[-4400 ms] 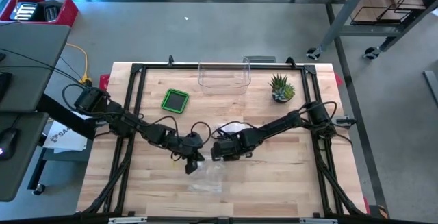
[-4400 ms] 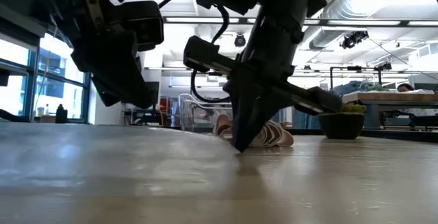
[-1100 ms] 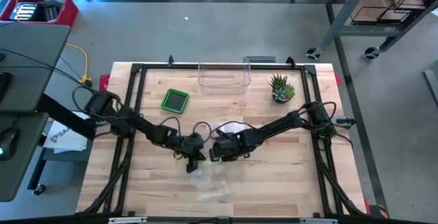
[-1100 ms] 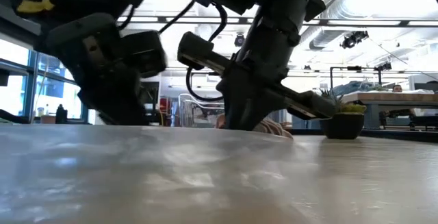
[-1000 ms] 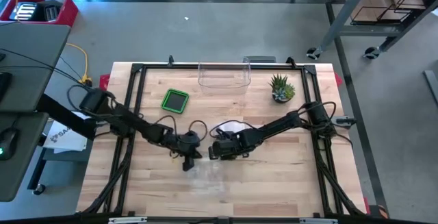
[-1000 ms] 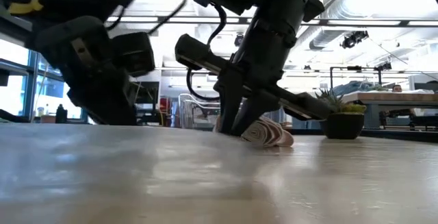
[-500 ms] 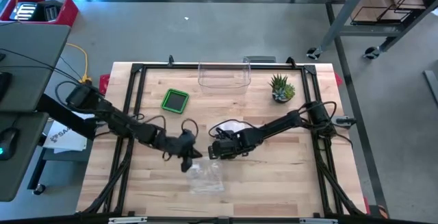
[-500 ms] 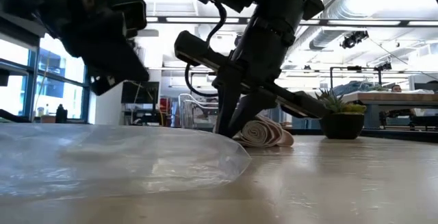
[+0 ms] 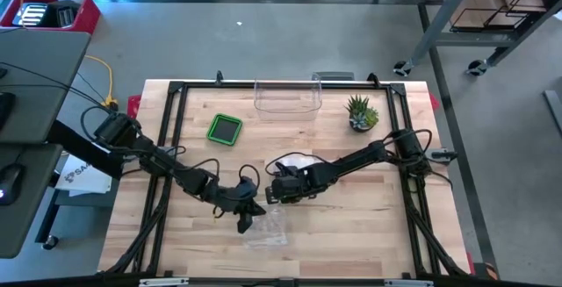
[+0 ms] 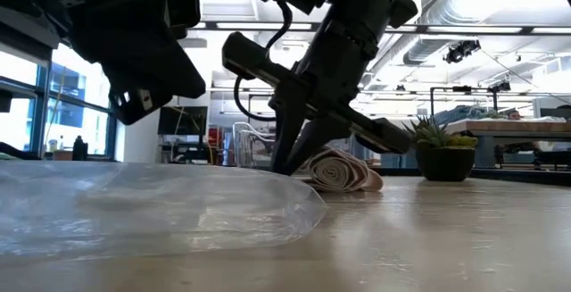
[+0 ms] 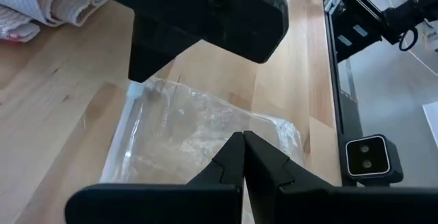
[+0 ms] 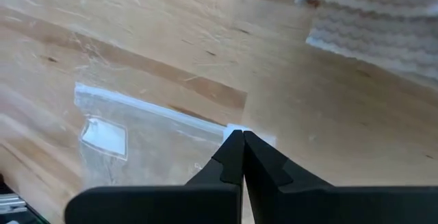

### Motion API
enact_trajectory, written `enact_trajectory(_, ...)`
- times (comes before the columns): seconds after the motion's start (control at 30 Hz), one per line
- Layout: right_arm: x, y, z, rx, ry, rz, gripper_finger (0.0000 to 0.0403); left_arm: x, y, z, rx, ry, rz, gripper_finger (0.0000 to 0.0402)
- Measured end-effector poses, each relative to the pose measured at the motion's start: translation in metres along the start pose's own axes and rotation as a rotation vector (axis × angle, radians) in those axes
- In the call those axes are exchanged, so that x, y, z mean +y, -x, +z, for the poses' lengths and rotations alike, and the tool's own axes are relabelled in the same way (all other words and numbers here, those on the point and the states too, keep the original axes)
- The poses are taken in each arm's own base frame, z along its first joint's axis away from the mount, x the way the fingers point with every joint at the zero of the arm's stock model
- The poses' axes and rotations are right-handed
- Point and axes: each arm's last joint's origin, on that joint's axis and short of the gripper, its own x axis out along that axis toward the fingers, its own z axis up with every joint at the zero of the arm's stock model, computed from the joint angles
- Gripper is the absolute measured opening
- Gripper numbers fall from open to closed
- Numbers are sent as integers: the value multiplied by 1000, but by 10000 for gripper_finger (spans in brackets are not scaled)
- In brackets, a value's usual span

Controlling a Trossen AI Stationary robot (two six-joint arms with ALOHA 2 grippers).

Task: Roll bandage
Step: Open the transparent zip bag

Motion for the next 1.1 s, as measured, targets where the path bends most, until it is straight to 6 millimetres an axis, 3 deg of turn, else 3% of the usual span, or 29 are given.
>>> enact_trajectory(0.37, 1, 3, -1, 6, 15, 4, 0, -2, 0, -1, 11, 7, -20, 0)
enact_trajectory(0.83, 4, 38, 1, -46, 125, -13, 0, -15, 15, -1, -67, 105, -17, 0)
enact_trajectory(0.97, 6, 55, -4, -39, 219, -6, 0, -9, 4, -7, -68, 140, 62, 0)
enact_trajectory(1.1, 7, 56, -10, 68, 365, 22, 0, -11, -14, -9, -42, 149, 111, 0)
